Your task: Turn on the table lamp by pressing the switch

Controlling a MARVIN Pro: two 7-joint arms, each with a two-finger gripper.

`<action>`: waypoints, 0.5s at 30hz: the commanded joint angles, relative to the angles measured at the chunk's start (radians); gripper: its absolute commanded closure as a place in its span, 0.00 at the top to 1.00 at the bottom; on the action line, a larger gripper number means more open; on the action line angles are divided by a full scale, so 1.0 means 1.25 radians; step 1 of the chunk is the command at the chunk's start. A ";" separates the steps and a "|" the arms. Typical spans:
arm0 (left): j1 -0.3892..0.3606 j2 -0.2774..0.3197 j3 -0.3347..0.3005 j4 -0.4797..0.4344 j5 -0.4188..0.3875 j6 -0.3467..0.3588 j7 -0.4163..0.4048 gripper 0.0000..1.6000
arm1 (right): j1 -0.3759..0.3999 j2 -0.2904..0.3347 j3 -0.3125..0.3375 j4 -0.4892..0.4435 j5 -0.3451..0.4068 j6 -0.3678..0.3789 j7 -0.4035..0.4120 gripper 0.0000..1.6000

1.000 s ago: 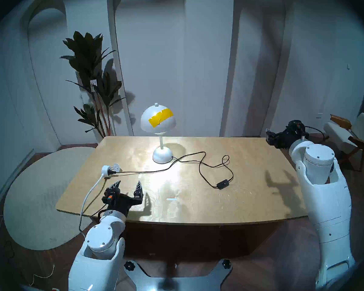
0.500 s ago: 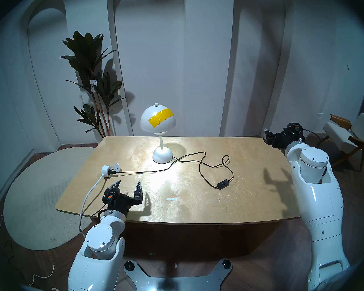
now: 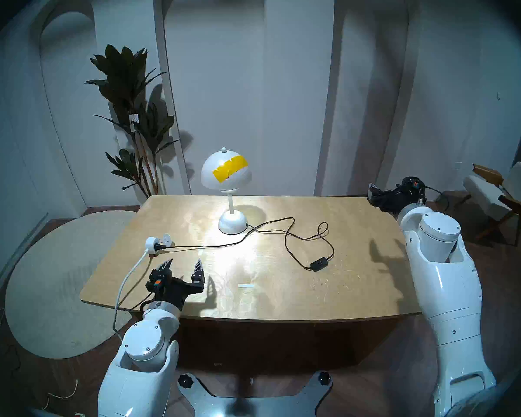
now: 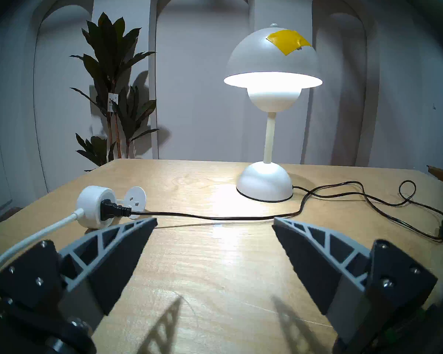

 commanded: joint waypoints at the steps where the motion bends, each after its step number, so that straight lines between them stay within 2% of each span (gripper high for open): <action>1: -0.004 0.000 0.000 -0.020 0.000 -0.003 0.000 1.00 | 0.014 0.006 0.007 -0.014 -0.002 -0.014 0.000 1.00; 15: -0.004 0.000 0.000 -0.020 0.000 -0.003 0.000 1.00 | 0.014 0.006 0.006 -0.013 -0.002 -0.015 0.001 1.00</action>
